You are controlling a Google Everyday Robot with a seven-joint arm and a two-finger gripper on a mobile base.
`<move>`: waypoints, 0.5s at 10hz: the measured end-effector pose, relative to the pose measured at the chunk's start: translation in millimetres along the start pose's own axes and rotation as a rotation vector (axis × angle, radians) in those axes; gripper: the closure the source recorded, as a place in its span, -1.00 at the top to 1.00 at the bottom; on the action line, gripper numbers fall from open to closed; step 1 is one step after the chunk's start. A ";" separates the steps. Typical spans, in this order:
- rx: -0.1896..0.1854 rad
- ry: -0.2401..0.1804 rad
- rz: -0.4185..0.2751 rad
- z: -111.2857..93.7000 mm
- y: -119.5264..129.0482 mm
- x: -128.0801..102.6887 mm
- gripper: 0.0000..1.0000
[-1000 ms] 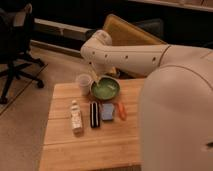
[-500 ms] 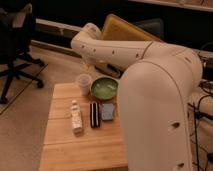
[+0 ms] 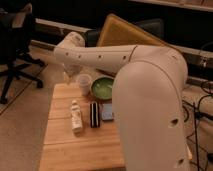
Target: Move the arm in a circular motion
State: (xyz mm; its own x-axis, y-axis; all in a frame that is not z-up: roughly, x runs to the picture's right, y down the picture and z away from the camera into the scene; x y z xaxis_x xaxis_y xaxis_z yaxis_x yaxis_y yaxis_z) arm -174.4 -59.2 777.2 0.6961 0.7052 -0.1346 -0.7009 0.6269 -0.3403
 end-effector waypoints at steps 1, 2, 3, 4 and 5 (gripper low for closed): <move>-0.039 -0.001 0.001 -5.7 20.3 9.1 0.30; -0.057 0.004 0.012 -10.2 28.8 19.1 0.30; -0.067 0.014 0.023 -14.5 35.0 31.8 0.30; -0.054 0.038 0.049 -21.2 31.6 54.9 0.30; -0.031 0.060 0.077 -26.5 21.4 71.9 0.30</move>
State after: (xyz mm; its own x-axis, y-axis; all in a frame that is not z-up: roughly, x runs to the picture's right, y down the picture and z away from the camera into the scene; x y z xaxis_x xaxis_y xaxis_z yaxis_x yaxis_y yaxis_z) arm -135.3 -3.8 735.6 0.6488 0.7293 -0.2173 -0.7484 0.5600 -0.3553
